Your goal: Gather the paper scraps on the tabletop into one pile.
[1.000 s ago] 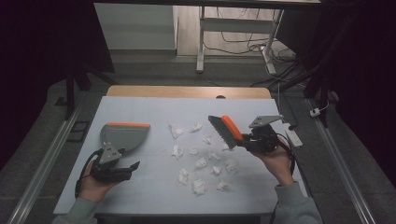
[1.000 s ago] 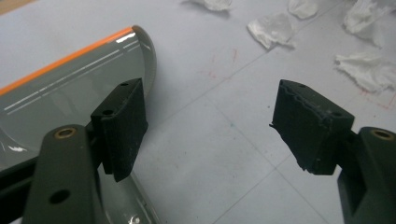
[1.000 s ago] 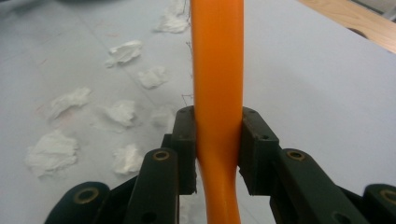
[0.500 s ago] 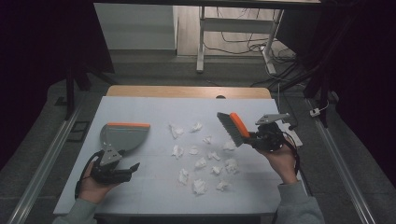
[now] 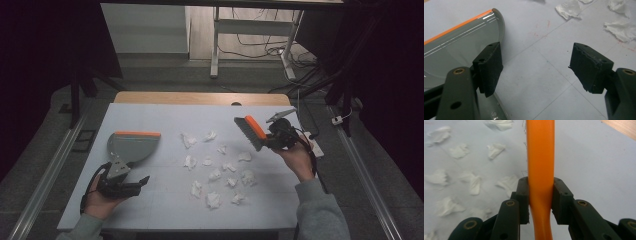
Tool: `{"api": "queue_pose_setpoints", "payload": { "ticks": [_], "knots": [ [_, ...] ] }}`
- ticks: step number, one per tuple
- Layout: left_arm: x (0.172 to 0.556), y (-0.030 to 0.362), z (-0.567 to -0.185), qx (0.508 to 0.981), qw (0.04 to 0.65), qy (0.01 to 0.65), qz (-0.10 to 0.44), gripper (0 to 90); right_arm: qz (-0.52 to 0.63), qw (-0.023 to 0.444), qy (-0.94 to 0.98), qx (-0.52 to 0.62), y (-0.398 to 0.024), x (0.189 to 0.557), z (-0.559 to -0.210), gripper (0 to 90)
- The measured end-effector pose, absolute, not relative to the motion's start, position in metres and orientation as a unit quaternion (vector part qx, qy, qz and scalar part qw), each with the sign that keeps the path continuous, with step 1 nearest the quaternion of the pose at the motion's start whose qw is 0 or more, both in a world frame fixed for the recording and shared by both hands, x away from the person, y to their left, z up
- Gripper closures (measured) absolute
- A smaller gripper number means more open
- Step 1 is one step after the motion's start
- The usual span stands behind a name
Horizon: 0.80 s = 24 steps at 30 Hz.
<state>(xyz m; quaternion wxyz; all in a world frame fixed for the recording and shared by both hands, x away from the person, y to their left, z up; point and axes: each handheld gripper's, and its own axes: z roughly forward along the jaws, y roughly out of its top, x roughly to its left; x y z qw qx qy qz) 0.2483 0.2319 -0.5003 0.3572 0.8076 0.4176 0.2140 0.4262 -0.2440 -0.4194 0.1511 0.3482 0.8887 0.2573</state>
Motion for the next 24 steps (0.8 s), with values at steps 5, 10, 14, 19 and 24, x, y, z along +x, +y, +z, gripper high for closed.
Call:
{"api": "queue_pose_setpoints", "payload": {
  "ticks": [5,10,14,19,24],
  "knots": [
    [0.248,0.232,-0.504,0.811,0.355,0.416,0.208,26.9,0.213,0.145,0.903,0.345,-0.226,0.451,-0.421,70.4],
    [0.247,0.234,-0.504,0.808,0.361,0.416,0.207,26.9,0.169,0.142,0.910,0.351,-0.211,0.467,-0.426,70.4],
    [0.246,0.236,-0.505,0.808,0.363,0.416,0.205,27.1,0.139,0.136,0.918,0.345,-0.206,0.469,-0.433,70.5],
    [0.245,0.237,-0.507,0.808,0.363,0.418,0.202,27.4,0.119,0.131,0.926,0.332,-0.204,0.459,-0.439,70.6],
    [0.244,0.236,-0.506,0.808,0.364,0.415,0.205,27.5,0.096,0.125,0.943,0.292,-0.191,0.440,-0.442,70.8]
  ]
}}
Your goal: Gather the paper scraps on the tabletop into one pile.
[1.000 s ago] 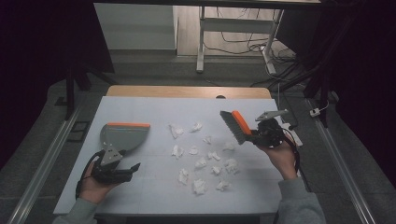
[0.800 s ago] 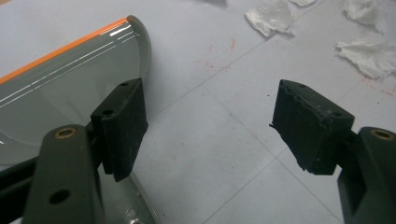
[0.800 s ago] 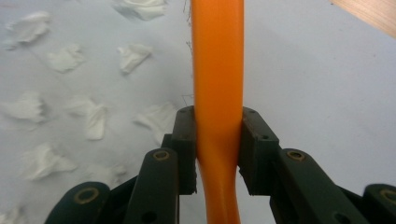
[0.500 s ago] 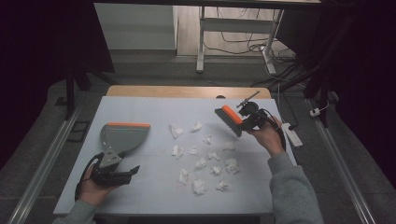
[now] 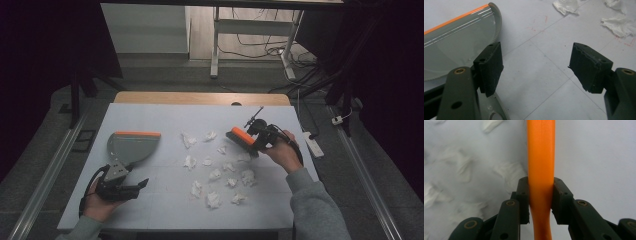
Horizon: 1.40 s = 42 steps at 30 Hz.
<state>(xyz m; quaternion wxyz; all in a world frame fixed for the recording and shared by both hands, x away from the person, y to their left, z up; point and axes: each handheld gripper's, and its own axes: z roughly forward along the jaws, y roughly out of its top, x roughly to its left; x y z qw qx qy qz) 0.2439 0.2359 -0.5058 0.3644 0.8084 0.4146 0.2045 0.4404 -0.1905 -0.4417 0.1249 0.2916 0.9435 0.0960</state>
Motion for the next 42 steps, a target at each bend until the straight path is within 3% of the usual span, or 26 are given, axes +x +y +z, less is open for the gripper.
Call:
{"api": "queue_pose_setpoints", "payload": {
  "ticks": [7,10,20,28,36,42],
  "knots": [
    [0.244,0.236,-0.506,0.809,0.366,0.412,0.203,27.6,0.120,0.084,0.960,0.240,-0.169,0.408,-0.440,70.7],
    [0.244,0.236,-0.505,0.809,0.367,0.412,0.204,27.8,0.147,0.092,0.958,0.230,-0.166,0.405,-0.431,70.7],
    [0.244,0.236,-0.506,0.808,0.365,0.415,0.203,28.3,0.158,0.167,0.942,0.246,-0.150,0.457,-0.426,70.6],
    [0.245,0.240,-0.509,0.807,0.364,0.419,0.200,28.9,0.148,0.158,0.949,0.229,-0.126,0.500,-0.445,70.7],
    [0.246,0.240,-0.509,0.807,0.366,0.419,0.199,29.3,0.140,0.148,0.957,0.206,-0.110,0.508,-0.449,70.7],
    [0.245,0.242,-0.509,0.804,0.370,0.421,0.198,29.7,0.105,0.151,0.968,0.169,-0.100,0.493,-0.450,70.9]
  ]
}}
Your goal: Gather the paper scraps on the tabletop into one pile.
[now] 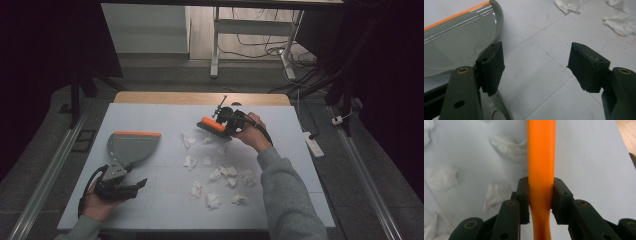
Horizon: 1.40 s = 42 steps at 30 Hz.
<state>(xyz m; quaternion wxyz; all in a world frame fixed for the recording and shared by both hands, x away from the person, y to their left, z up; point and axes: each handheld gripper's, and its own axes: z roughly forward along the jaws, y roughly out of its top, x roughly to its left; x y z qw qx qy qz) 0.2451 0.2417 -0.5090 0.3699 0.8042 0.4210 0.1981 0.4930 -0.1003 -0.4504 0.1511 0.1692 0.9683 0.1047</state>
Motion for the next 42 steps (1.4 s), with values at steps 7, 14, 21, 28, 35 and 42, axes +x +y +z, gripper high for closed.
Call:
{"api": "queue_pose_setpoints", "payload": {
  "ticks": [7,14,21,28,35,42],
  "knots": [
    [0.245,0.242,-0.509,0.804,0.370,0.420,0.199,29.7,0.089,0.130,0.980,0.118,-0.106,0.460,-0.447,70.9],
    [0.245,0.241,-0.508,0.804,0.372,0.421,0.196,29.6,0.111,0.116,0.983,0.093,-0.120,0.429,-0.432,70.8],
    [0.244,0.242,-0.508,0.801,0.375,0.424,0.197,29.5,0.157,0.136,0.970,0.122,-0.132,0.427,-0.415,70.7],
    [0.245,0.241,-0.508,0.801,0.375,0.424,0.196,29.4,0.182,0.143,0.962,0.146,-0.130,0.435,-0.409,70.7],
    [0.245,0.242,-0.508,0.801,0.376,0.423,0.196,29.4,0.174,0.158,0.961,0.143,-0.101,0.457,-0.413,70.7],
    [0.245,0.243,-0.508,0.800,0.380,0.423,0.193,29.5,0.141,0.155,0.969,0.128,-0.050,0.479,-0.429,70.7]
  ]
}}
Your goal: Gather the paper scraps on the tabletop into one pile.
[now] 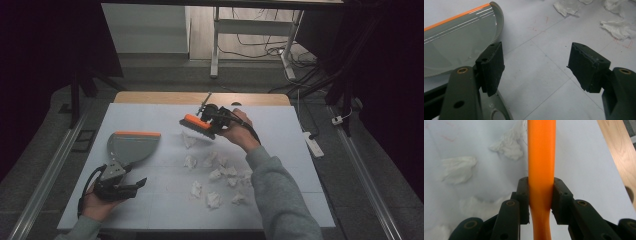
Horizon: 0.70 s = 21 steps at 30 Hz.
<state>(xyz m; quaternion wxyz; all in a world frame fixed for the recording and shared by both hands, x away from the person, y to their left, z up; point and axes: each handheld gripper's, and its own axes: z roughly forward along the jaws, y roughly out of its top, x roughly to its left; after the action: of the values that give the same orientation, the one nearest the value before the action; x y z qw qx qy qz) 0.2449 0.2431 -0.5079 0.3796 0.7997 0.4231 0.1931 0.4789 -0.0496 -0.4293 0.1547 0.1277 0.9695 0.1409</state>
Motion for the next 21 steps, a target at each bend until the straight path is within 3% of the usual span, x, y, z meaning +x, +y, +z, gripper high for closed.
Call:
{"api": "queue_pose_setpoints", "payload": {
  "ticks": [11,21],
  "knots": [
    [0.246,0.244,-0.508,0.800,0.380,0.422,0.192,29.5,0.105,0.156,0.977,0.097,-0.010,0.499,-0.449,70.8],
    [0.245,0.244,-0.509,0.801,0.379,0.422,0.192,29.5,0.073,0.134,0.988,0.033,-0.011,0.460,-0.454,70.8]
  ]
}}
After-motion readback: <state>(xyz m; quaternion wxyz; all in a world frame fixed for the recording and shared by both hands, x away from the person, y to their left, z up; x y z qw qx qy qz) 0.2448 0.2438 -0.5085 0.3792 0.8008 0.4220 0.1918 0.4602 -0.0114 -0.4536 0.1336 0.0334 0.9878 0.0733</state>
